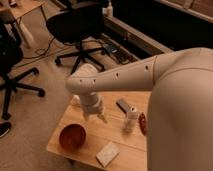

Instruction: Place the white sponge in the ceramic bowl

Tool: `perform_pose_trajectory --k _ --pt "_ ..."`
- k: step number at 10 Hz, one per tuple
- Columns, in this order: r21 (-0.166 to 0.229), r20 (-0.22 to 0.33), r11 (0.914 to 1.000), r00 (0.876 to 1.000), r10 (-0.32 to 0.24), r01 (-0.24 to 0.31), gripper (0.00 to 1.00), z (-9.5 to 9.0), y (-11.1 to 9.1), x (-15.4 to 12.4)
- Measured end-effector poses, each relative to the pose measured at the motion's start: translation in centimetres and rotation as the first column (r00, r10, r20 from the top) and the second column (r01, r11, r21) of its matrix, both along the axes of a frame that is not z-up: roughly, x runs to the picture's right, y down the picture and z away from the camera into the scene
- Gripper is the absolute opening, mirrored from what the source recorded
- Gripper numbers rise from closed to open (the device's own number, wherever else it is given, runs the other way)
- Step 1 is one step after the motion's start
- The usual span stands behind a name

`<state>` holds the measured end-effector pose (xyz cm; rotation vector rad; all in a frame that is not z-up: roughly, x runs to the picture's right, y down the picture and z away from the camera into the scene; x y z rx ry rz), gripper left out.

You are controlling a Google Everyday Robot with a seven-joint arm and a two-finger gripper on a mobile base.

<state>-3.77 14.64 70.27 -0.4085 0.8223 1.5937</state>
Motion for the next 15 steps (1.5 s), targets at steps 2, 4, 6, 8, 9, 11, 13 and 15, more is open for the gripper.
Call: perform_pose_trajectory --k 2,4,6,8,9,11,13,15 --pt "-0.05 0.032 0.9847 0.986 -0.165 0.167 0.65 0.1 -1.5 0.4" --pt "-0.165 0.115 0.9326 0.945 -0.305 0.321 0.65 0.3 -2.0 1.6" --pt "-0.297 0.211 0.8849 0.929 -0.305 0.358 0.65 1.0 -1.1 4.0" --pt "-0.345 0.26 0.8862 0.939 -0.227 0.309 0.65 2.1 -0.2 5.7" --pt "-0.353 0.267 0.9009 0.95 -0.161 0.252 0.65 2.9 0.4 6.6" --pt "-0.33 0.24 0.9366 0.97 -0.037 0.117 0.65 4.5 1.7 8.3" --pt "-0.244 0.192 0.9696 0.981 0.033 0.015 0.65 5.1 2.9 9.1" --pt "-0.191 0.173 0.9816 0.984 0.032 0.002 0.65 4.4 4.6 9.3"
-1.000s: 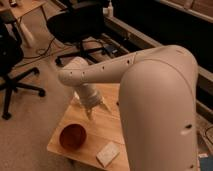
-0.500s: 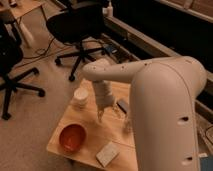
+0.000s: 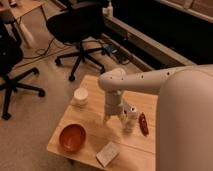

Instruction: Place the white sponge in the ceramic bowl

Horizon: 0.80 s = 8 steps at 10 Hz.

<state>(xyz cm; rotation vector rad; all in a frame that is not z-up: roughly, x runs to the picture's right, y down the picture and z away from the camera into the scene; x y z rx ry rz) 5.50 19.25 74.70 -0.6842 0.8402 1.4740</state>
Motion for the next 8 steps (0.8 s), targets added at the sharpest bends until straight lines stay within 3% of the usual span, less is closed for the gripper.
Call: perform_pose_trajectory --k 2,4,6,8 --pt "0.018 -0.029 0.9997 0.999 -0.015 0.016 0.65 -1.2 2.6 0.6" --pt "-0.005 -0.068 0.9999 0.998 -0.017 0.016 0.65 -1.7 4.9 0.9" --pt "-0.088 -0.126 0.996 0.992 0.008 -0.019 0.65 -1.9 7.1 1.2" --pt "-0.168 -0.148 0.984 0.988 0.036 -0.061 0.65 -1.3 8.1 0.3"
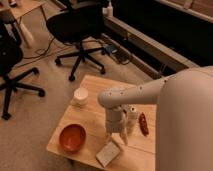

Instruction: Place the white sponge in the ceramic bowl

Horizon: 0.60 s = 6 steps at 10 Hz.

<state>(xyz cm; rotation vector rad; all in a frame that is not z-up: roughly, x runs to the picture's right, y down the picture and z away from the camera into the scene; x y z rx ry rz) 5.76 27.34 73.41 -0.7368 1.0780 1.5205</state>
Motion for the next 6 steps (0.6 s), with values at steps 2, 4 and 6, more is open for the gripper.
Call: perform_pose_trajectory --k 2,4,6 --pt "-0.041 -0.007 0.9988 1.0 0.027 -0.028 0.65 1.0 0.1 -0.1" --pt "-0.074 -0.012 0.996 0.999 0.051 -0.051 0.65 1.7 0.2 -0.2" --pt "-0.098 -0.019 0.9928 0.998 0.067 -0.069 0.65 2.4 0.3 0.0"
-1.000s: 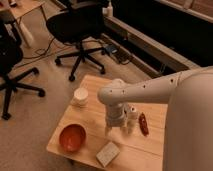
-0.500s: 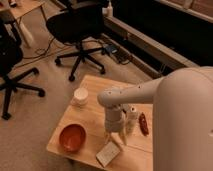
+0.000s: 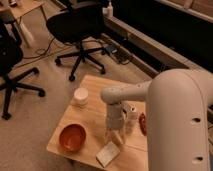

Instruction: Place the white sponge in the ceramic bowl

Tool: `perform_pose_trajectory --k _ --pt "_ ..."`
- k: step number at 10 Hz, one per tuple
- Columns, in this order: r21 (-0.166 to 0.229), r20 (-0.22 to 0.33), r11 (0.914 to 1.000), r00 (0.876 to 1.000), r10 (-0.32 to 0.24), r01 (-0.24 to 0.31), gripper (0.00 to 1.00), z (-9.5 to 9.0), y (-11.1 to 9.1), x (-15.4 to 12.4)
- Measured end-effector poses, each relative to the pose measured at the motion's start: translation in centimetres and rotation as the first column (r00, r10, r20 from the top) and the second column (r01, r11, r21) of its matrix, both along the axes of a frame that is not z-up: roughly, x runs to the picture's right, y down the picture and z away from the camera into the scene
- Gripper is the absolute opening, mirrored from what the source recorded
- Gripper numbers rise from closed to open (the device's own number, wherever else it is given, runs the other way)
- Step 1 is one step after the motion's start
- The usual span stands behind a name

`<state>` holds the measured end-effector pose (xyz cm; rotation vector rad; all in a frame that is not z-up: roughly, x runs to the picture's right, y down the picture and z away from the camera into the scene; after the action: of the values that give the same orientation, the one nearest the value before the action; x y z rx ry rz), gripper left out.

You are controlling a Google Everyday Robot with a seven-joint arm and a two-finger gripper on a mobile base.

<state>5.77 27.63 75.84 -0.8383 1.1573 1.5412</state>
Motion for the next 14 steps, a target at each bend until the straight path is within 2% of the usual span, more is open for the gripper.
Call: perform_pose_trajectory --k 4,7,9,11,13,14 --pt "-0.005 0.022 0.9992 0.999 -0.039 0.039 0.65 0.7 0.5 -0.6" --pt "-0.002 0.049 0.998 0.997 -0.063 0.063 0.65 0.6 2.1 -1.8" --pt "0.002 0.058 0.9982 0.997 -0.06 0.06 0.65 0.8 3.1 -2.3" --pt "0.01 0.065 0.9983 0.996 -0.059 0.058 0.51 1.2 4.4 -2.7" --pt "0.026 0.067 0.997 0.995 -0.074 0.073 0.34 1.5 4.9 -3.0" --pt "0.035 0.06 0.9961 0.995 -0.083 0.081 0.22 1.6 5.1 -2.9"
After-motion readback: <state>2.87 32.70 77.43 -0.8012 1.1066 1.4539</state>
